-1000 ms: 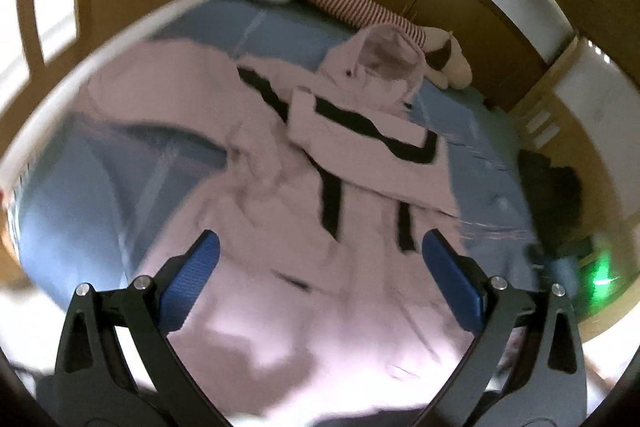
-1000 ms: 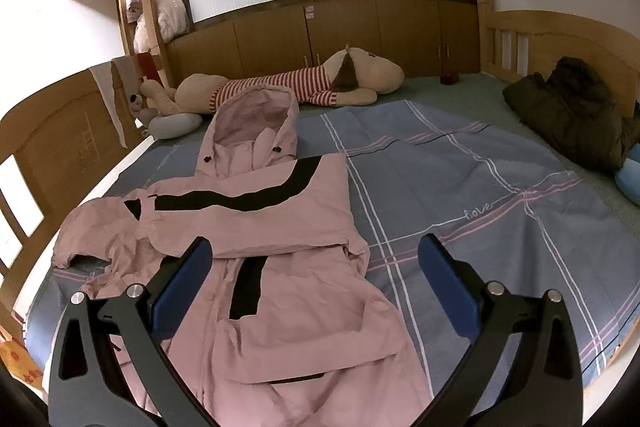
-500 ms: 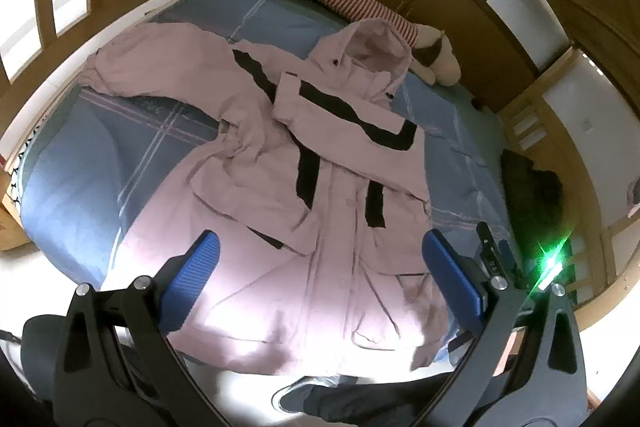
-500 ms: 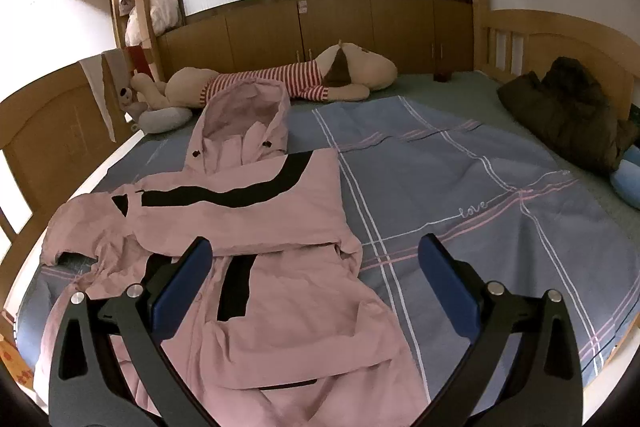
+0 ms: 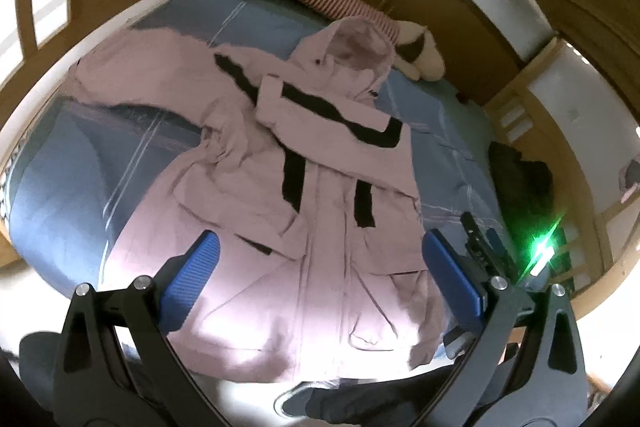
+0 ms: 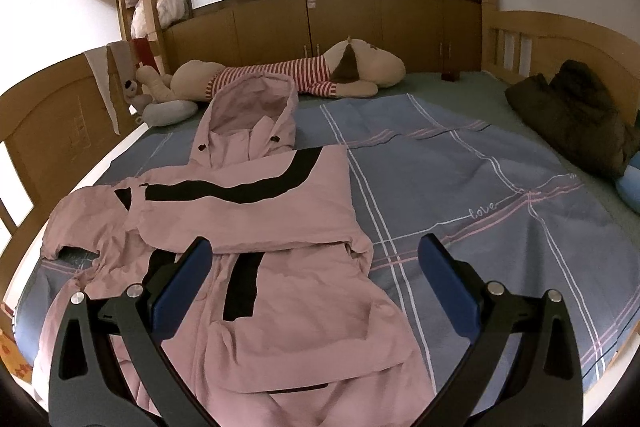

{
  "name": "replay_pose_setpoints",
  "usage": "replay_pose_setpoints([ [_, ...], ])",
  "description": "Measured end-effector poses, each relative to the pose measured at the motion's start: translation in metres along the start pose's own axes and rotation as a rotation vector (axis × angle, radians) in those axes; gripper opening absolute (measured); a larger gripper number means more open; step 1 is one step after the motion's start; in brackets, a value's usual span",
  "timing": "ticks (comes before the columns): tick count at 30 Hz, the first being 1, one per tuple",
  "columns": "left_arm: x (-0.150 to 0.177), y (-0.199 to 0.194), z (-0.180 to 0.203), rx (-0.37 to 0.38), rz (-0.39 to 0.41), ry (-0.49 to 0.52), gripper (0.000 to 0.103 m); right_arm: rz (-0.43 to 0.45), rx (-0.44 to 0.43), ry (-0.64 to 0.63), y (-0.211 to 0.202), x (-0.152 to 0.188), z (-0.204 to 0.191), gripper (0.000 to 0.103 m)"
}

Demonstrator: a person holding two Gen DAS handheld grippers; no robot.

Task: Fold large clothes
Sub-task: 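Move the left gripper toward the other sleeve cuff, then grasp the other sleeve cuff with the left gripper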

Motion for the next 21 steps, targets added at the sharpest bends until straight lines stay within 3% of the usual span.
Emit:
replay_pose_setpoints([
  [4,0.001,0.007,-0.001,0.016,-0.024,0.007,0.101,-0.002,0.0,-0.006,0.001,0.0,0.0,0.102],
  [9,-0.001,0.008,0.002,-0.028,0.056,0.086,0.101,-0.005,-0.006,-0.001,0.001,0.0,0.001,0.102],
  [11,-0.007,0.018,-0.015,-0.044,0.082,0.092,0.101,-0.005,-0.012,0.003,0.0,0.0,0.001,0.102],
  [13,-0.014,0.036,-0.054,-0.037,0.076,-0.001,0.101,-0.008,-0.021,0.007,-0.001,0.001,0.001,0.102],
  [16,-0.023,0.066,-0.12,-0.135,0.039,-0.146,0.101,-0.017,-0.036,0.005,-0.002,0.002,0.0,0.102],
  [18,-0.021,0.078,-0.163,-0.148,0.027,-0.261,0.101,-0.025,-0.043,0.005,-0.002,0.002,-0.001,0.102],
  [21,-0.017,0.094,-0.224,-0.051,0.032,-0.428,0.101,-0.034,-0.057,0.025,-0.002,0.002,-0.001,0.102],
])
Point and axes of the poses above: each gripper's, at about its wrist camera, not at the fingertips, and y roughly the way its jaws point, z to its right, x to its underside, the point moved 2 cm from there along y, roughly the way its jaws point, and after that the axes turned 15 degrees about y, right-handed, at the moved point
